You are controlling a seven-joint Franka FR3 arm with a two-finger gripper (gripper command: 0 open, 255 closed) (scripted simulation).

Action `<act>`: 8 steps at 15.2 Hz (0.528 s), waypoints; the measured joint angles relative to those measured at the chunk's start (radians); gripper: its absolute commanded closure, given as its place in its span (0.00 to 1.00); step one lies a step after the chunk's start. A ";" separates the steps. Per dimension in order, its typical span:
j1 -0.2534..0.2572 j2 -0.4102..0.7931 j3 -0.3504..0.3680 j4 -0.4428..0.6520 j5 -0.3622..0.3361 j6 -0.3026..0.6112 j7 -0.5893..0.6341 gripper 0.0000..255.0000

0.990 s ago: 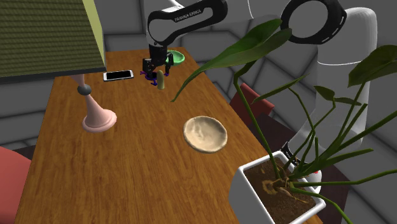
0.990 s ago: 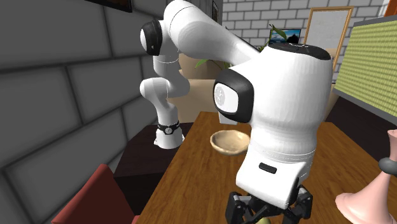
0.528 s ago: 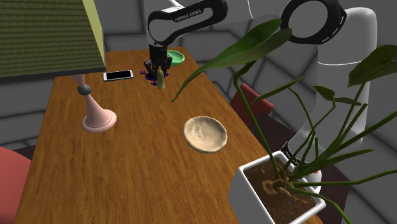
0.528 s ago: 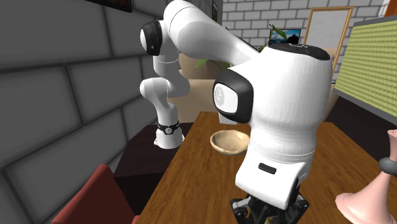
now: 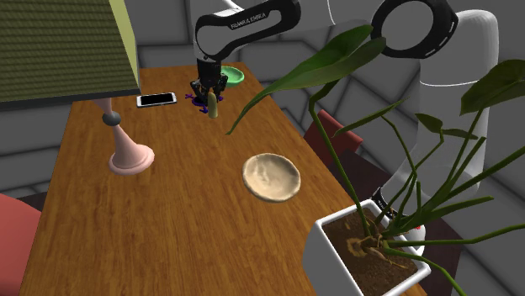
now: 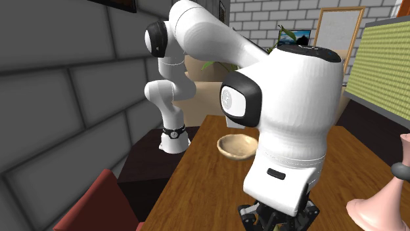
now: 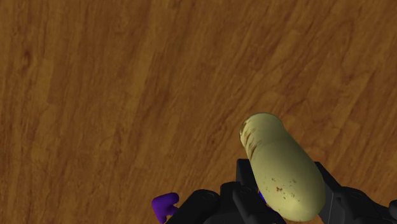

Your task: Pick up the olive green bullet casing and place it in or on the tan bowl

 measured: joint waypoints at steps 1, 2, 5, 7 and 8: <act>0.000 -0.003 0.000 0.002 0.001 -0.005 0.000 1.00; 0.000 -0.005 0.001 0.010 0.001 -0.015 -0.001 1.00; -0.001 -0.017 0.002 0.027 0.004 -0.044 -0.003 1.00; 0.000 -0.024 0.003 0.042 0.005 -0.066 -0.003 1.00; -0.001 -0.030 0.003 0.048 0.006 -0.077 -0.004 1.00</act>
